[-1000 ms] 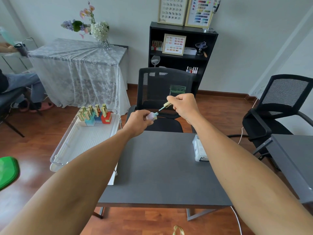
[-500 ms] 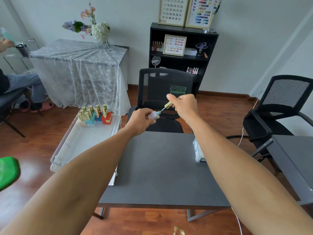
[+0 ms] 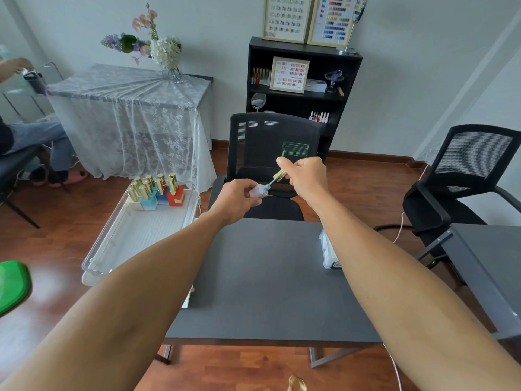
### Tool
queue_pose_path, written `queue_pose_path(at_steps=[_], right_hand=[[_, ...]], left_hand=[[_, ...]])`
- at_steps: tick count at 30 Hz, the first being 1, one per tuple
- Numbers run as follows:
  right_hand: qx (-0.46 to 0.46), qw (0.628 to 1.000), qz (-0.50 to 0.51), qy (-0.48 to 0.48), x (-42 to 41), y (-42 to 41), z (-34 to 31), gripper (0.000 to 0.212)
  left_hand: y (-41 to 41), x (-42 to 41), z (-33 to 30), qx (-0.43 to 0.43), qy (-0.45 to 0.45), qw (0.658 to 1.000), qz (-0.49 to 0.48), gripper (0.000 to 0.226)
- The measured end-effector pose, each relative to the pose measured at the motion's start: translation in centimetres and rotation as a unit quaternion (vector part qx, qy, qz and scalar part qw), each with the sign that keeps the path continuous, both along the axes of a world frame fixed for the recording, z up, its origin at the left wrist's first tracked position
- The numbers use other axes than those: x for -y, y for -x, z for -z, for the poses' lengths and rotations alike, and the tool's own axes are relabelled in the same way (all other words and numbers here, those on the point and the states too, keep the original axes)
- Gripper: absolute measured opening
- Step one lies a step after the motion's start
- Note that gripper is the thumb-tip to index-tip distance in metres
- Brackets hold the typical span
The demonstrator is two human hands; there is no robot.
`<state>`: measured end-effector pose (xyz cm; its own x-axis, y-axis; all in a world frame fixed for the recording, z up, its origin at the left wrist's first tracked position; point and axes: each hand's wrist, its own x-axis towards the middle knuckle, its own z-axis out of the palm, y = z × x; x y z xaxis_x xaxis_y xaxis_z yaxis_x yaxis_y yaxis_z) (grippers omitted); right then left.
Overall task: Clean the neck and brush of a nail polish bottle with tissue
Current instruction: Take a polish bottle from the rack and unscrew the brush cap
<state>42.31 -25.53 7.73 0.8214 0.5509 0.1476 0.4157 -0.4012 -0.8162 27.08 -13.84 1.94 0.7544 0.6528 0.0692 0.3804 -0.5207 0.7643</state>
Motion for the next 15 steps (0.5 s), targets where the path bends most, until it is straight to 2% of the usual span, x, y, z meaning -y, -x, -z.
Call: queue_pose_path(at_steps=[10, 12, 15], right_hand=[[-0.027, 0.999, 0.033, -0.025, 0.5, -0.5, 0.1, 0.052], [-0.068, 0.995, 0.05, -0.05, 0.6, -0.7, 0.1, 0.046], [-0.201, 0.969, 0.064, -0.127, 1.0, -1.1, 0.5, 0.026]], left_hand=[[0.6, 0.1, 0.5, -0.002, 0.005, 1.0, 0.005, 0.032], [1.0, -0.1, 0.8, -0.003, 0.008, 1.0, -0.003, 0.033], [1.3, 0.0, 1.3, 0.002, 0.013, 1.0, -0.011, 0.037]])
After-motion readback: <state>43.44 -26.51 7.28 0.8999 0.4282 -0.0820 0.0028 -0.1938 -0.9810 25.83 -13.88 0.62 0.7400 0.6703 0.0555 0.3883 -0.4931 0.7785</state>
